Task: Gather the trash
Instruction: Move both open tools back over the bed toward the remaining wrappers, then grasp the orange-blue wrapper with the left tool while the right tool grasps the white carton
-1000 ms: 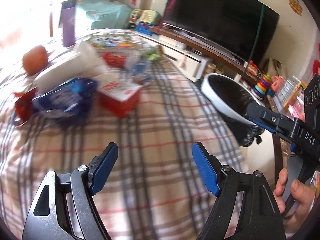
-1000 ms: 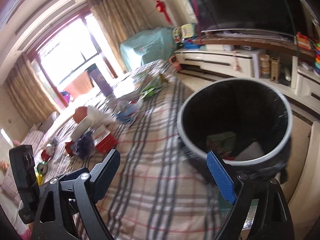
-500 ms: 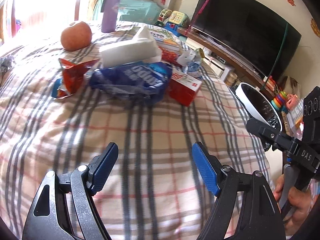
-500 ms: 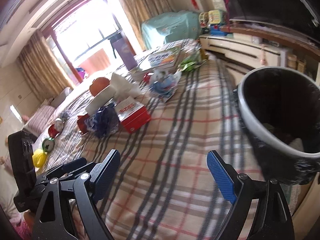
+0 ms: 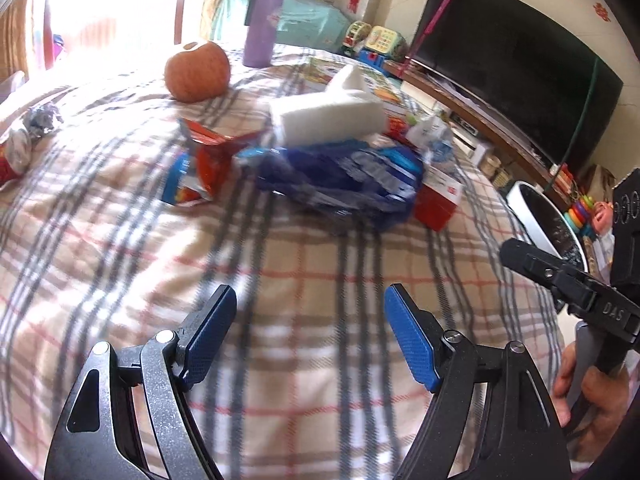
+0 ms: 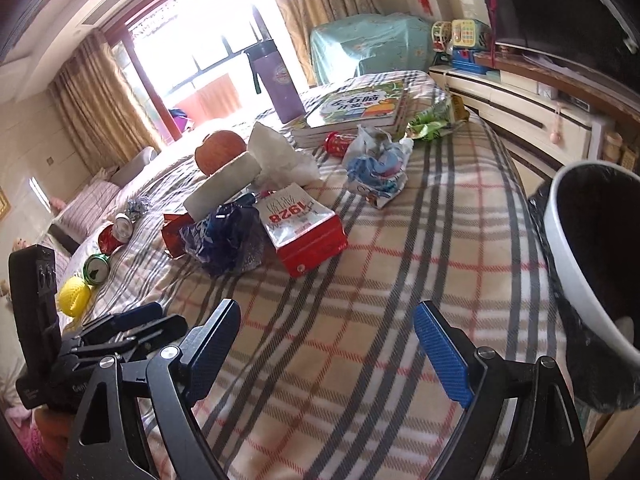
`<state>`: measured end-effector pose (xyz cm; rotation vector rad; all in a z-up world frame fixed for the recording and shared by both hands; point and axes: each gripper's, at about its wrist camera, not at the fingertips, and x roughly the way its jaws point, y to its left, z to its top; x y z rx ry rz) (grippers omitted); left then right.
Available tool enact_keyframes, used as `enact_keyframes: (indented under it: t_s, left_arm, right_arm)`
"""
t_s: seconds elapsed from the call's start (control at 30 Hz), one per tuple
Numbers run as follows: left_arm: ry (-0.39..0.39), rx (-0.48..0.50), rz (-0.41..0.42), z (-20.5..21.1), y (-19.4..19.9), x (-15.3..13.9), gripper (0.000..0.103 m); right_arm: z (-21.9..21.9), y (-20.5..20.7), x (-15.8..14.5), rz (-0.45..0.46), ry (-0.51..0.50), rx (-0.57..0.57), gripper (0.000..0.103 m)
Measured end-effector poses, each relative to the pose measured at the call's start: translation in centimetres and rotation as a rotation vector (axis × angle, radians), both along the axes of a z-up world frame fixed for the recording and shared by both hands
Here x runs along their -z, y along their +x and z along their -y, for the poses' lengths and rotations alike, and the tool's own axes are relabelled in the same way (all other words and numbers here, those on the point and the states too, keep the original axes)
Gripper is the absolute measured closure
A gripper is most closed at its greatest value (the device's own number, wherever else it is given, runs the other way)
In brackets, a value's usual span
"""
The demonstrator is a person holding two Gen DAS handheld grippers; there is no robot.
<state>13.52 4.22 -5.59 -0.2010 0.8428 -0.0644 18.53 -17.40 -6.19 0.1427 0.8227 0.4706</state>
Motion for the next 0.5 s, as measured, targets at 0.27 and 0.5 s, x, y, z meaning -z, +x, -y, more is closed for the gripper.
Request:
enact_keyframes:
  t_s: [0.27, 0.5]
  left_arm:
    - [0.046, -0.09, -0.029, -3.2, 2.3, 0.3, 0.025]
    - [0.047, -0.161, -0.03, -5.6, 5.5, 0.3, 0.025]
  right_arm:
    - [-1.6, 2.5, -0.1, 0.008, -0.027, -0.051, 0.013]
    - [-3.7, 5.1, 0.3, 0.007, -0.073, -0.094, 0.013]
